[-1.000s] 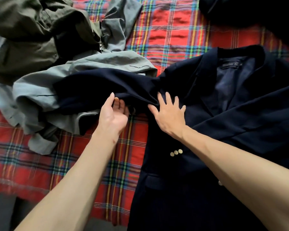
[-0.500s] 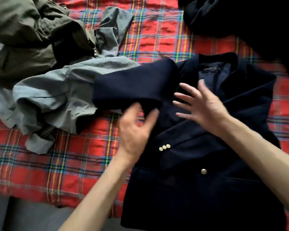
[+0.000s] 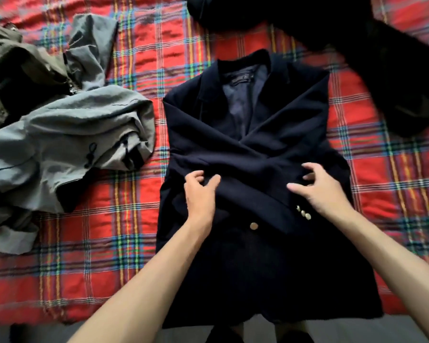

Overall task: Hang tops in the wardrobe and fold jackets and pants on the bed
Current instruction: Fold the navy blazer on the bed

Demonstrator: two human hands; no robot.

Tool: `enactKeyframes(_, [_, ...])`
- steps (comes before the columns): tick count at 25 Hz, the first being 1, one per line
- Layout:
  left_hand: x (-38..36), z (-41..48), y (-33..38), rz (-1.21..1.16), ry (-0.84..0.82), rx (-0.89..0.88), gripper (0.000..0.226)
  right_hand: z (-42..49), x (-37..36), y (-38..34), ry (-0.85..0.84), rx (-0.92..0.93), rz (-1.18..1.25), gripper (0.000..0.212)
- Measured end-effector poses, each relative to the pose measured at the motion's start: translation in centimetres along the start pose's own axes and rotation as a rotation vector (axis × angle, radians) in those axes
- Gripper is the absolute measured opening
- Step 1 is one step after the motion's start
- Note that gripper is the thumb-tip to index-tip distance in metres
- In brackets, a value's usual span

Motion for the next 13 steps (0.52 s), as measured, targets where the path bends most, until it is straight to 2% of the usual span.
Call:
enactKeyframes(2, [0.6,0.0,-1.4,-0.283,0.238,0.188,0.048,-0.2,-0.6,1.1,-0.053,-0.095,-0.231,0.056])
enactKeyframes(3, [0.6,0.0,-2.3,-0.468,0.292,0.25,0.049,-0.6,-0.7,1.6,-0.103,-0.104,-0.24,0.043])
enactKeyframes(5, [-0.4,0.8,-3.0,-0.773,0.204,0.304,0.035,-1.1,-1.0,2.2,-0.216,-0.033,-0.01,0.02])
enactKeyframes(6, [-0.4,1.0,-2.6,-0.81,0.147,0.327,0.019,-1.1,-0.8,2.5,-0.229,0.001,0.14,0.02])
enactKeyframes(7, [-0.1,1.1,-2.3,-0.805,0.115,0.347,0.003,-0.9,-0.4,3.1,-0.19,0.016,0.226,0.025])
enactKeyframes(8, [0.6,1.1,-2.1,-0.741,0.117,0.36,0.011,-0.9,0.5,3.3,-0.09,0.014,0.14,0.032])
enactKeyframes(10, [2.3,1.1,-1.7,-0.608,0.153,0.344,0.019,-1.0,2.1,2.4,0.256,0.098,-0.275,0.048])
enactKeyframes(11, [3.6,1.1,-1.5,-0.537,0.209,0.314,0.015,-1.6,2.0,0.5,0.393,0.222,-0.39,0.053])
enactKeyframes(12, [5.2,1.3,-1.2,-0.428,0.283,0.254,0.005,-1.9,0.9,-2.0,0.443,0.368,-0.438,0.055])
enactKeyframes(13, [7.0,1.4,-0.6,-0.232,0.361,0.189,0.011,-1.9,-0.6,-4.7,0.428,0.498,-0.445,0.055])
Point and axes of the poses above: each hand's wrist, its own z-axis towards the middle knuckle, its own x-axis out of the back of the hand, y = z × x, the point moved 8 cm from there along z, towards the middle knuckle, and after that the axes turned 11 degrees about -y, right-handed, at the moved point
